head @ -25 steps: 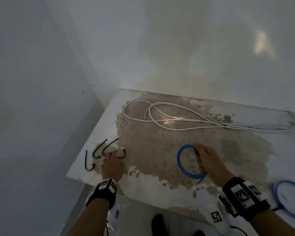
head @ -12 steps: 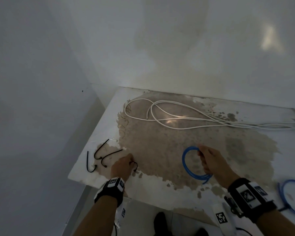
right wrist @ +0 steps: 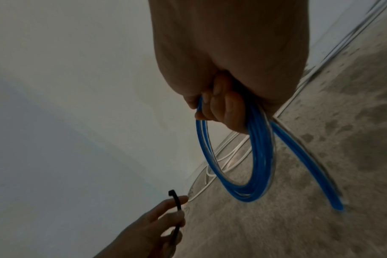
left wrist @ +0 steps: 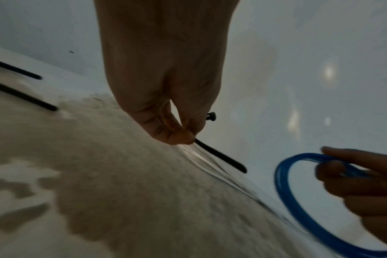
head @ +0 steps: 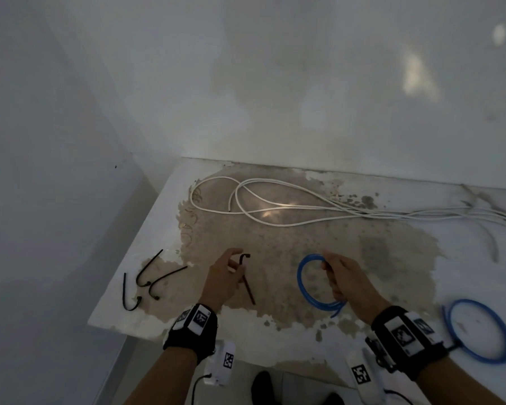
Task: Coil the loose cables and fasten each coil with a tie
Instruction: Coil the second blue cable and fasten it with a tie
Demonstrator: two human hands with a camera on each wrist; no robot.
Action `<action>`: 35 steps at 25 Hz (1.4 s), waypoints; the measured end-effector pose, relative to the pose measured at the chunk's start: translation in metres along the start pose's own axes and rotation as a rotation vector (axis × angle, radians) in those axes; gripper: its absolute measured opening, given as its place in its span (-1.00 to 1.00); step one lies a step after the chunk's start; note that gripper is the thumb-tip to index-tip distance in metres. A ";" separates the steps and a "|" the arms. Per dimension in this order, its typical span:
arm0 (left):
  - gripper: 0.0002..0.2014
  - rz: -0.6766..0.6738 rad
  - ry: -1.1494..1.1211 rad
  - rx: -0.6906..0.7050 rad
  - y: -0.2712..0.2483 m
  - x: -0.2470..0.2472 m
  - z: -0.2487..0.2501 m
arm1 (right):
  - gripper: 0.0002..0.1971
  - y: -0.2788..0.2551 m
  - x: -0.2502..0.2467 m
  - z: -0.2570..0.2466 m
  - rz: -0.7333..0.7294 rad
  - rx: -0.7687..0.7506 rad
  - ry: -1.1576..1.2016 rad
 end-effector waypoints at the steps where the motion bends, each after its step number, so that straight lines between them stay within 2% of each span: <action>1: -0.83 0.016 -0.059 0.003 0.002 0.009 0.012 | -0.59 -0.001 0.000 -0.002 -0.005 -0.004 0.009; 3: -0.90 0.079 -0.210 -0.018 0.006 0.027 0.034 | -0.59 -0.006 -0.005 -0.006 -0.016 -0.015 0.041; 5: -0.85 0.153 -0.353 -0.064 0.007 0.041 0.051 | -0.61 -0.011 -0.008 -0.008 -0.031 -0.019 0.087; 9: -0.88 0.297 -0.421 -0.054 0.005 0.061 0.087 | -0.62 -0.022 -0.016 -0.013 -0.035 -0.095 0.121; 14: -0.94 0.353 -0.306 -0.014 -0.002 0.085 0.133 | -0.58 -0.039 -0.039 -0.033 0.247 -0.417 -0.012; 17: -0.91 0.276 -0.337 -0.050 -0.008 0.103 0.150 | -0.57 -0.047 -0.052 -0.034 0.339 -0.449 -0.003; 19: -0.87 0.152 -0.497 -0.125 -0.011 0.122 0.159 | -0.55 -0.053 -0.057 -0.034 0.350 -0.448 -0.032; 21: -0.87 0.046 -0.682 -0.200 -0.015 0.139 0.170 | -0.54 -0.056 -0.071 -0.033 0.446 -0.460 -0.058; 24: -0.90 0.003 -0.847 -0.276 -0.020 0.150 0.182 | -0.50 -0.057 -0.094 -0.033 0.586 -0.453 -0.033; 26: -0.88 -0.018 -0.907 -0.321 -0.023 0.155 0.186 | -0.48 -0.057 -0.101 -0.034 0.611 -0.446 -0.033; 28: -0.88 -0.057 -0.934 -0.334 -0.025 0.162 0.191 | -0.54 -0.060 -0.106 -0.036 0.610 -0.479 -0.025; 31: -0.86 -0.107 -0.872 -0.245 -0.024 0.168 0.200 | -0.76 -0.060 -0.114 -0.036 0.611 -0.490 0.063; 35: -0.81 -0.158 -0.516 0.129 -0.022 0.161 0.224 | -0.76 -0.062 -0.127 -0.036 0.692 -0.490 0.058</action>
Point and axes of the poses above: each hand's wrist, its own y-axis towards the middle knuckle, its own x-axis out of the palm, z = x × y, the point moved 8 cm from there along y, towards the middle knuckle, and after that the axes turned 12 degrees about x, right-handed, at the moved point
